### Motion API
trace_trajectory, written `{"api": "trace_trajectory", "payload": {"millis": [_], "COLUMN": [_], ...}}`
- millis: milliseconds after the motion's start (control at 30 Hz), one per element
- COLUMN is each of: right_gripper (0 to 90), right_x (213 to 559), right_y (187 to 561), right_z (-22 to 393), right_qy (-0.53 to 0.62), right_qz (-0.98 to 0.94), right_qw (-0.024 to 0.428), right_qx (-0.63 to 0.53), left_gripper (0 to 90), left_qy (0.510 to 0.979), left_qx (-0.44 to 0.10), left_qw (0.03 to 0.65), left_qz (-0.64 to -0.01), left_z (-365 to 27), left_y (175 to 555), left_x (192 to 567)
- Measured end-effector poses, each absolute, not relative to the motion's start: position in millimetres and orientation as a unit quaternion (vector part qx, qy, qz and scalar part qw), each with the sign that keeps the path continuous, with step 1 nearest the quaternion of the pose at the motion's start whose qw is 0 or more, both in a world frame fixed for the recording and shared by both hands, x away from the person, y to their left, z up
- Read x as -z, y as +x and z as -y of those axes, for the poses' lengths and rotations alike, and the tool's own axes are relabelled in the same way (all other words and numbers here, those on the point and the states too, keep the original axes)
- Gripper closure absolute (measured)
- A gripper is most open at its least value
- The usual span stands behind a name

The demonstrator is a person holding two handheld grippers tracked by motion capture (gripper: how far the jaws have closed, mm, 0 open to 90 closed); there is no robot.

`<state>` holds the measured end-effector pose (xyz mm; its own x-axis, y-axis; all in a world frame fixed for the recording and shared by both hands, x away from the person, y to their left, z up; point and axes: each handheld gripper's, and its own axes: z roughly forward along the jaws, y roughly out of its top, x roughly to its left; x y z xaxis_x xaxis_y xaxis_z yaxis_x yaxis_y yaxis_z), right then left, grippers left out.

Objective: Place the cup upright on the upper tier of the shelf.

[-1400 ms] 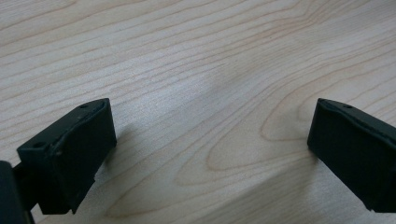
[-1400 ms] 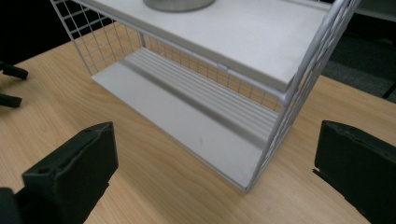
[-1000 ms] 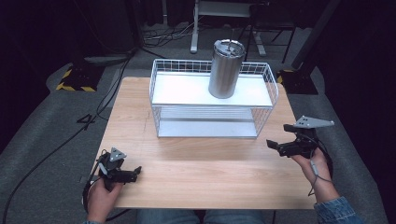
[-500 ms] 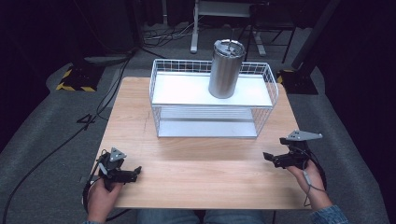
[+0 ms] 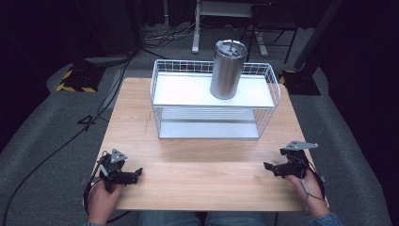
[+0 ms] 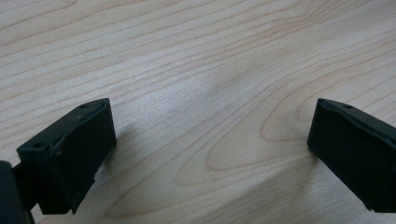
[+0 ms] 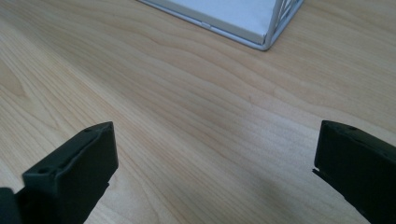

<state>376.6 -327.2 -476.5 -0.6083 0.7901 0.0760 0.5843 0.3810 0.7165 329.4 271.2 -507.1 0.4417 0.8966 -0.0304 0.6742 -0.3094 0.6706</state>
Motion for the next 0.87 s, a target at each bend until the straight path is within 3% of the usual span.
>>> {"api": "trace_trajectory", "payload": {"millis": [500,867], "right_gripper": [3.5,0.5], "right_x": [502,506], "right_y": [371,369], "right_z": [324,321], "right_qy": [0.406,0.400], "right_qz": [-0.835,-0.832], "right_qw": [0.154,0.171], "right_qx": [-0.340,-0.345], "left_gripper": [1.5,1.5], "left_qy": [0.789,0.789], "left_qx": [-0.178,-0.178], "left_qw": [0.313,0.313], "left_qz": [-0.498,-0.498], "left_z": [-271,-271], "left_y": [329,329], "left_x": [507,507]}}
